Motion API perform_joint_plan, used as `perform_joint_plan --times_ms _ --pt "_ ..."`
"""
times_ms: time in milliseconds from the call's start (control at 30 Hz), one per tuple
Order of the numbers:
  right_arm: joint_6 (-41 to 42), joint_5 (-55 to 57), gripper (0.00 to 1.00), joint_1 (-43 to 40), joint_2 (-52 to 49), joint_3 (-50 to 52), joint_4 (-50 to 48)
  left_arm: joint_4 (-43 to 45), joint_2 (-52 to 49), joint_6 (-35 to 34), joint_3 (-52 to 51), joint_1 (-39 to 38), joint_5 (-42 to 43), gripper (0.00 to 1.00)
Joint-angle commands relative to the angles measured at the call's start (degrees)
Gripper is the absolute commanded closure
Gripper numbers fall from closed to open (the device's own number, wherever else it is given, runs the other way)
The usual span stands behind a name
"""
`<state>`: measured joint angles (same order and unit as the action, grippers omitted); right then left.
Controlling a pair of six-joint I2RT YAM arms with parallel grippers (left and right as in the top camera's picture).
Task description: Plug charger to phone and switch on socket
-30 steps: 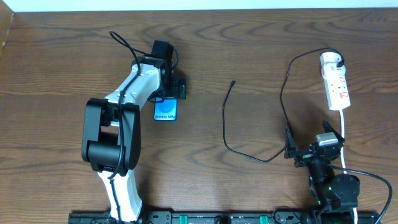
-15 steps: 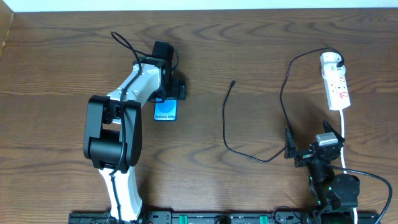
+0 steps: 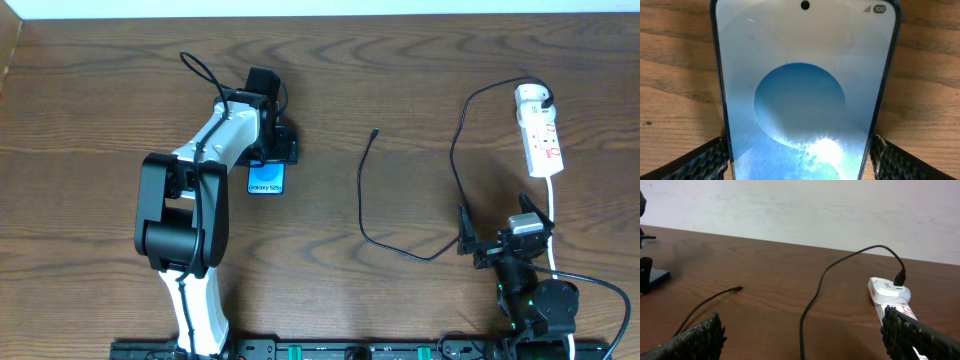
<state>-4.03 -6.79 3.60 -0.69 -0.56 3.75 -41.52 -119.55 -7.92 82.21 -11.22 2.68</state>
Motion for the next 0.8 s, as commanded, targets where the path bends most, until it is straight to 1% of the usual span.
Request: perform_joint_plan --times_ms 0,167,767 --pt "-0.3 0.2 0.01 -0.2 0.3 0.2 0.1 0.3 -2.7 -0.1 -0.2 -0.1 -1.7 0.09" --pt "-0.3 0.2 0.01 -0.2 0.3 0.2 0.1 2.9 -2.7 -0.1 -0.2 -0.1 -1.7 0.09" --pt "-0.3 0.2 0.01 -0.2 0.3 0.2 0.1 3.3 -2.7 0.3 -0.8 -0.1 -1.7 0.11"
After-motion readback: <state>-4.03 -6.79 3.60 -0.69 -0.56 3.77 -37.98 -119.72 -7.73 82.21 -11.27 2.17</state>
